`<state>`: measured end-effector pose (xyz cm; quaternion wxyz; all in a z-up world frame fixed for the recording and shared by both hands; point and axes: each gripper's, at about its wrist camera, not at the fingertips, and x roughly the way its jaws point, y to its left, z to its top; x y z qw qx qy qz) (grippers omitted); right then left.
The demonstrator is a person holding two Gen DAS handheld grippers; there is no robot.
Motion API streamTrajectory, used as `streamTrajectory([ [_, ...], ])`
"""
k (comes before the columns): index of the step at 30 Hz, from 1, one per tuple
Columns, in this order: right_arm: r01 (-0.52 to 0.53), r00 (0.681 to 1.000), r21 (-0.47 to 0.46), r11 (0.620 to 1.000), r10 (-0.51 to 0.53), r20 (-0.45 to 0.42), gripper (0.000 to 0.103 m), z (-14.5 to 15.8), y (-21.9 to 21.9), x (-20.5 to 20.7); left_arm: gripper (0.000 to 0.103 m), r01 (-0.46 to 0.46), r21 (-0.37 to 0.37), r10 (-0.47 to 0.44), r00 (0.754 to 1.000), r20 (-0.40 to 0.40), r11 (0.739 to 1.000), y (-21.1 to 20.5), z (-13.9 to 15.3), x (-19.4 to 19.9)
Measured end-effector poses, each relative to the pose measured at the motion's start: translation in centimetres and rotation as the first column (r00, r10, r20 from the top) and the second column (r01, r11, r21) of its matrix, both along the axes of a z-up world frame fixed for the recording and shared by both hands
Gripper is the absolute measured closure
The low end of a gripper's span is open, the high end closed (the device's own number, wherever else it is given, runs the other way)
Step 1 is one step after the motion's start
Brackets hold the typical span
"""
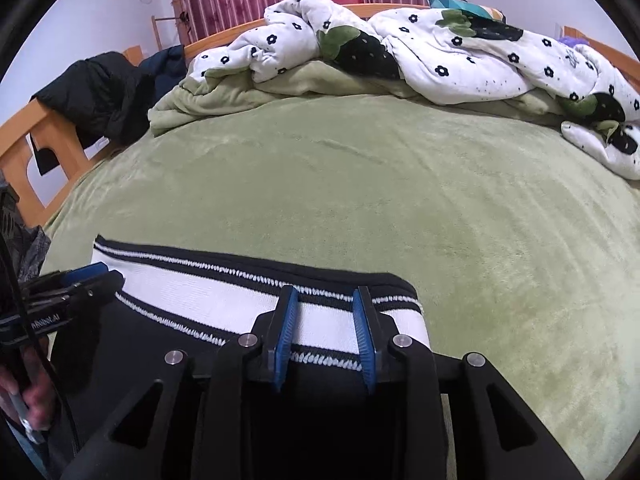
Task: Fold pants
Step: 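Open both grippers and release the folded pants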
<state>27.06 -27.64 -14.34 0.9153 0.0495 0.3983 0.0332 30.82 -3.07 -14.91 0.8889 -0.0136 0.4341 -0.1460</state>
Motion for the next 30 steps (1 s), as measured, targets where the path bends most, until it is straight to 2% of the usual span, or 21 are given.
streamTrajectory([
  [4, 0.008, 1.0, -0.003, 1.0, -0.008, 0.001, 0.067, 0.7, -0.1, -3.5, 0.053, 0.017, -0.007, -0.018, 0.998, -0.055, 1.0, 1.7, -0.2, -3.5],
  [6, 0.013, 1.0, -0.011, 1.0, -0.013, -0.012, 0.067, 0.7, -0.1, -6.1, 0.054, 0.007, -0.065, -0.014, 0.994, -0.105, 0.998, 3.6, -0.7, -5.9],
  [9, 0.013, 1.0, -0.012, 1.0, -0.013, -0.018, 0.067, 0.3, -0.2, -9.6, 0.055, 0.03, -0.107, -0.042, 0.992, -0.12, 0.994, 4.9, -1.1, -9.8],
  [15, 0.029, 0.998, 0.002, 1.0, -0.029, -0.059, 0.067, -0.7, -0.1, -15.0, 0.055, 0.039, -0.11, -0.045, 0.998, -0.044, 0.993, 6.6, -0.9, -18.2],
  [19, 0.045, 0.997, 0.024, 0.999, -0.043, -0.059, 0.067, -0.6, -0.1, -17.5, 0.055, 0.039, -0.117, -0.045, 0.998, -0.053, 0.992, 8.0, -0.6, -21.8],
  [20, 0.043, 0.997, 0.055, 0.998, -0.04, -0.067, 0.067, -0.6, -0.2, -18.0, 0.055, 0.042, -0.094, -0.048, 0.997, -0.054, 0.995, 8.2, -0.7, -22.6],
  [22, 0.056, 0.996, 0.116, 0.992, -0.048, -0.074, 0.067, -0.7, -0.3, -18.9, 0.056, 0.038, 0.004, -0.038, 0.999, -0.018, 0.999, 8.0, -1.0, -23.7],
  [24, 0.058, 0.996, 0.131, 0.99, -0.048, -0.074, 0.067, -0.7, -0.2, -19.4, 0.058, 0.028, 0.042, -0.027, 1.0, -0.011, 0.999, 8.0, -1.2, -23.9],
  [26, 0.051, 0.997, 0.119, 0.992, -0.043, -0.068, 0.067, -0.6, 0.2, -20.0, 0.059, 0.025, 0.046, -0.025, 1.0, -0.013, 0.999, 8.1, -1.4, -23.7],
  [29, 0.053, 0.997, 0.094, 0.994, -0.047, -0.062, 0.067, -0.3, 0.4, -20.6, 0.059, 0.008, 0.187, -0.011, 1.0, 0.016, 0.982, 6.8, -2.1, -23.0],
  [30, 0.055, 0.997, 0.097, 0.994, -0.05, -0.059, 0.067, -0.2, 0.3, -20.9, 0.062, 0.011, 0.237, -0.018, 0.999, 0.026, 0.971, 6.2, -2.4, -22.7],
])
